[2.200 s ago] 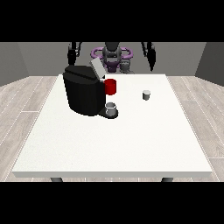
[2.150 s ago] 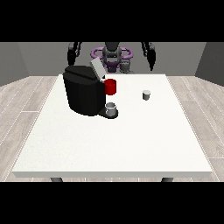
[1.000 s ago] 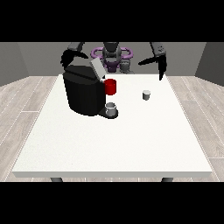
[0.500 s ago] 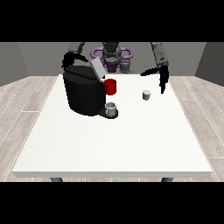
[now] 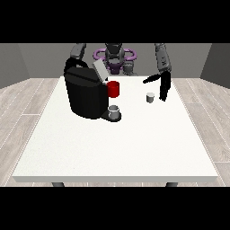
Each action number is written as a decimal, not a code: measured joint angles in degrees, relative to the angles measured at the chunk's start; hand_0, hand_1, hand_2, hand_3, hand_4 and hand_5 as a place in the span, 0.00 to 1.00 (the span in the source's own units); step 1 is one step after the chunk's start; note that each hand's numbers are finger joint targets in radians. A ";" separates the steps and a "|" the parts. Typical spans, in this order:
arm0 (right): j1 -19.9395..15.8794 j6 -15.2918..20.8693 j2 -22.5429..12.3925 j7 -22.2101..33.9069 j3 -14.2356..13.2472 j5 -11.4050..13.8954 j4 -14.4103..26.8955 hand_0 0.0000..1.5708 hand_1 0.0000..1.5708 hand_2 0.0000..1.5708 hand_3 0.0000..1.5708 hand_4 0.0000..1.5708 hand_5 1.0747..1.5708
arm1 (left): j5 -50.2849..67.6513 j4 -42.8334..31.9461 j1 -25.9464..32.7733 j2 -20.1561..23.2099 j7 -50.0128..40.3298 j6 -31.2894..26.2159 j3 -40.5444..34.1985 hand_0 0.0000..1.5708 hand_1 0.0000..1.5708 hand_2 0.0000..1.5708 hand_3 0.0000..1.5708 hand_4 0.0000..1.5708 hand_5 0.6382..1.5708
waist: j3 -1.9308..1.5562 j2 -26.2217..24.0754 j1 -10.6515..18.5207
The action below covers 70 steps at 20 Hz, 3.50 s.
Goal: Insert the coffee pod into the coffee machine and close the lid
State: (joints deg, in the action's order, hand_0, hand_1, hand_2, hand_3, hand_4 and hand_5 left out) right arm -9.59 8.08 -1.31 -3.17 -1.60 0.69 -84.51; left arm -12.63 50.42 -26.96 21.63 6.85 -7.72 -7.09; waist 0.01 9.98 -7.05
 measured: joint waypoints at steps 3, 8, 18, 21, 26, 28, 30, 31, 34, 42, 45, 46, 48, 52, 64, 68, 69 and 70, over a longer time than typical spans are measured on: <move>-1.49 1.20 0.32 -0.20 -0.27 0.75 2.09 0.00 0.00 0.00 0.00 0.26 1.00 | -2.01 -1.96 -0.99 0.57 0.86 0.18 0.70 0.41 0.41 0.46 0.22 0.00 1.00 | 0.00 0.27 0.85; -1.87 0.82 -0.07 0.77 0.19 1.05 2.07 0.00 0.00 0.00 0.00 0.25 1.00 | -4.87 -6.96 -2.66 1.37 1.64 2.18 0.59 0.45 0.45 0.49 0.31 0.00 1.00 | 0.00 0.57 -0.50; -2.41 2.28 0.61 1.77 2.31 1.41 1.28 0.00 0.00 0.00 0.00 0.34 1.00 | -12.88 -12.94 -5.14 2.75 5.39 7.23 3.50 0.44 0.44 0.53 0.38 0.00 1.00 | 0.01 1.92 -2.07; -1.43 2.26 0.70 1.30 2.81 1.75 0.96 0.00 0.00 0.00 0.00 0.33 1.00 | -14.28 -14.51 -5.31 2.24 7.36 10.46 3.23 0.44 0.44 0.54 0.41 0.18 1.00 | -0.04 1.84 -2.22; -1.57 1.14 0.14 0.31 1.48 0.26 1.07 0.00 0.00 0.00 0.00 0.32 1.00 | -15.87 -16.71 -6.44 2.66 10.01 14.09 2.39 0.59 0.59 0.66 0.53 0.23 1.00 | -0.04 2.63 -2.44; -2.42 1.06 -0.02 1.21 1.12 -0.19 0.56 0.00 0.00 0.00 0.00 0.32 1.00 | -17.07 -17.41 -6.99 2.65 10.59 15.71 2.66 0.63 0.63 0.70 0.55 0.18 1.00 | -0.08 2.87 -2.64; -2.89 0.42 -0.42 1.02 0.25 -1.10 1.15 0.00 0.00 0.00 0.00 0.34 1.00 | -18.51 -17.75 -7.35 2.73 10.71 16.79 3.35 0.57 0.57 0.64 0.49 0.20 1.00 | -0.14 3.05 -2.62; -2.88 0.41 -0.28 1.37 0.50 -1.08 0.91 0.00 0.00 0.00 0.00 0.31 1.00 | -19.14 -18.34 -7.74 3.01 10.30 16.82 3.54 0.62 0.62 0.67 0.51 0.20 1.00 | -0.14 2.91 -2.84; -2.79 0.23 -0.55 1.34 -0.18 -1.53 1.73 0.00 0.00 0.00 0.00 0.26 1.00 | -20.68 -19.39 -7.93 3.29 9.97 16.17 4.37 0.75 0.75 0.82 0.75 0.26 1.00 | -0.09 2.29 -2.38; -1.64 1.18 0.34 1.74 0.23 -1.41 2.72 0.00 0.00 0.00 0.00 0.29 1.00 | -21.24 -19.07 -10.97 2.61 13.22 13.44 4.74 0.89 0.89 0.91 0.87 0.38 1.00 | -0.03 0.17 -1.97; -1.73 1.23 0.57 0.98 -0.13 -1.49 5.12 0.00 0.00 0.00 0.00 0.31 1.00 | -21.37 -17.54 -13.22 2.26 12.69 10.54 5.39 0.84 0.84 0.88 0.86 0.37 1.00 | -0.03 -1.19 -1.37; -1.86 0.87 0.32 0.34 -0.51 -1.80 5.62 0.00 0.00 0.00 0.00 0.31 1.00 | -21.38 -17.13 -13.74 2.47 12.97 10.06 5.32 0.82 0.82 0.87 0.85 0.35 1.00 | -0.03 -1.20 -1.30; -2.65 0.84 0.16 0.11 -0.91 -1.90 6.87 0.00 0.00 0.00 0.00 0.32 1.00 | -21.18 -16.27 -15.67 2.91 12.67 8.11 5.19 0.80 0.80 0.84 0.83 0.34 1.00 | -0.02 -1.39 -1.10; -3.22 0.39 0.16 -2.55 -1.46 -2.18 10.23 0.00 0.00 0.00 0.00 0.30 1.00 | -21.39 -14.10 -19.12 2.83 11.24 4.88 5.64 0.80 0.80 0.85 0.82 0.36 1.00 | -0.04 -1.88 -0.70; -4.38 -1.32 0.05 -2.44 -0.86 -3.12 9.86 0.00 0.00 0.00 0.00 0.33 1.00 | -21.39 -12.65 -27.04 3.66 5.79 1.50 3.31 0.65 0.65 0.77 0.78 0.32 1.00 | -0.02 -2.77 -4.35; -4.93 -1.42 0.05 -0.86 0.48 -2.45 8.08 0.00 0.00 0.00 0.00 0.32 1.00 | -20.88 -13.16 -30.77 4.74 3.24 0.62 1.60 0.77 0.77 0.79 0.76 0.31 1.00 | -0.02 -2.24 -6.52; -5.95 -1.19 -0.22 0.28 0.20 -2.56 7.53 0.00 0.00 0.00 0.00 0.32 1.00 | -20.89 -13.29 -31.50 4.90 2.97 0.60 1.36 0.79 0.79 0.80 0.76 0.30 1.00 | -0.03 -1.75 -6.87; -6.24 -0.78 0.04 0.71 0.80 -1.98 7.05 0.00 0.00 0.00 0.00 0.33 1.00 | -20.80 -13.57 -32.61 5.26 2.31 0.57 0.89 0.80 0.80 0.82 0.78 0.30 1.00 | -0.01 -1.19 -7.55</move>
State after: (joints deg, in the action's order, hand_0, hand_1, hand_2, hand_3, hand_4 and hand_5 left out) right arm -15.83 7.30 -1.28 -2.46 -0.80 -1.29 -77.46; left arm -33.43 36.85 -59.57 26.89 9.16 -7.15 -6.20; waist 0.00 8.79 -14.60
